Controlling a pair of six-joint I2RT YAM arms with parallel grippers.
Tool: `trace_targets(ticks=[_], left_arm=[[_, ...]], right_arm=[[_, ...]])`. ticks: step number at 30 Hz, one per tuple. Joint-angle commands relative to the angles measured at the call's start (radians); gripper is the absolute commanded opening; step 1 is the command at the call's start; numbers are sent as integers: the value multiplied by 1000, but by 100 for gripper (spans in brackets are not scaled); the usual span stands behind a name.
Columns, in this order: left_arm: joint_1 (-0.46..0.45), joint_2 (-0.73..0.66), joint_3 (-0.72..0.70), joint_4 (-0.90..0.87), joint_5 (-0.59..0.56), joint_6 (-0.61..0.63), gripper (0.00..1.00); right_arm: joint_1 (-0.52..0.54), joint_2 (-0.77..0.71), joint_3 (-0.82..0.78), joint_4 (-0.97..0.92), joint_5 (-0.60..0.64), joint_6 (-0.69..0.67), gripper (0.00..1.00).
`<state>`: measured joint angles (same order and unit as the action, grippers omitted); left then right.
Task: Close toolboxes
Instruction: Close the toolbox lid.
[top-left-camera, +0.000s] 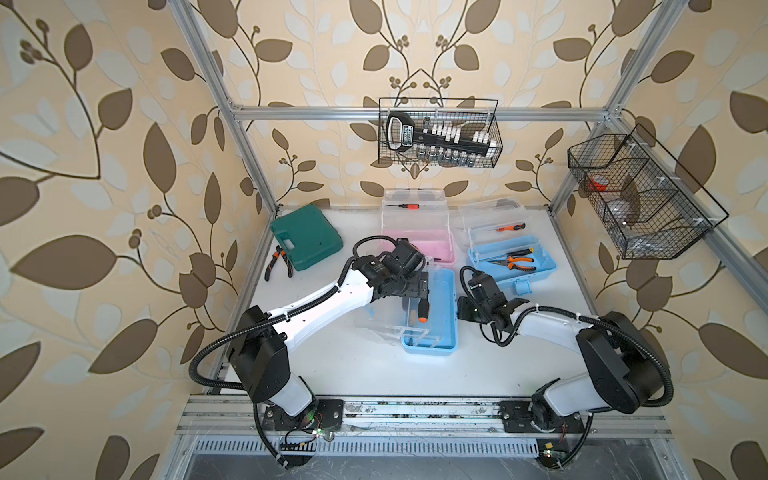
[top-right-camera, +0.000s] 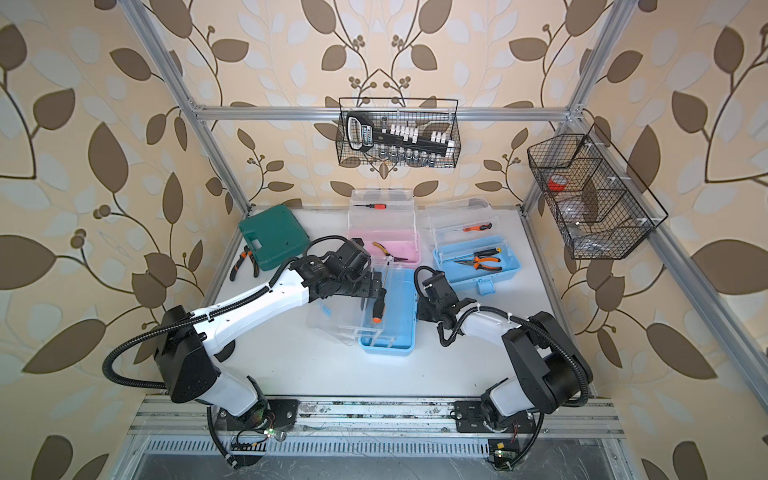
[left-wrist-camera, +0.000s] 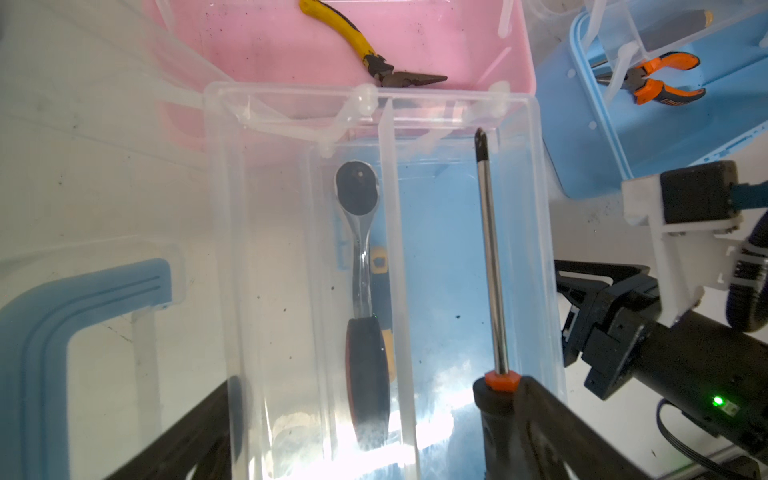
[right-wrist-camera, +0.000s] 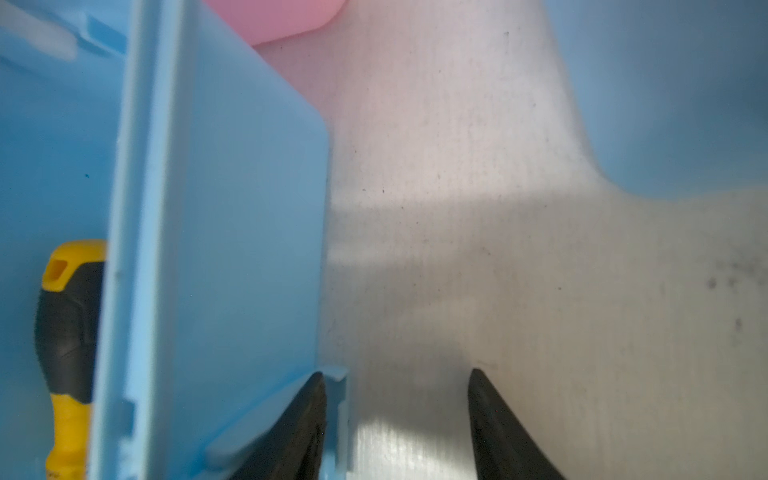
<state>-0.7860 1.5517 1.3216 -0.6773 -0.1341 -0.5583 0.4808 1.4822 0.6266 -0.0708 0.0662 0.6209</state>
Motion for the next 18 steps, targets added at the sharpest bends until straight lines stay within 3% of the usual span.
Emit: trace_targets(ticks=[1, 6, 13, 18], left_arm=[[-29, -15, 14, 33, 48, -3, 99], [-29, -5, 30, 16, 36, 2, 99], [-29, 1, 36, 2, 22, 3, 99], [-29, 13, 51, -6, 21, 4, 99]], right_arm=[[12, -20, 36, -13, 30, -4, 53], [0, -39, 31, -10, 54, -16, 45], [-31, -112, 36, -13, 19, -45, 54], [-49, -153, 67, -107, 123, -69, 54]])
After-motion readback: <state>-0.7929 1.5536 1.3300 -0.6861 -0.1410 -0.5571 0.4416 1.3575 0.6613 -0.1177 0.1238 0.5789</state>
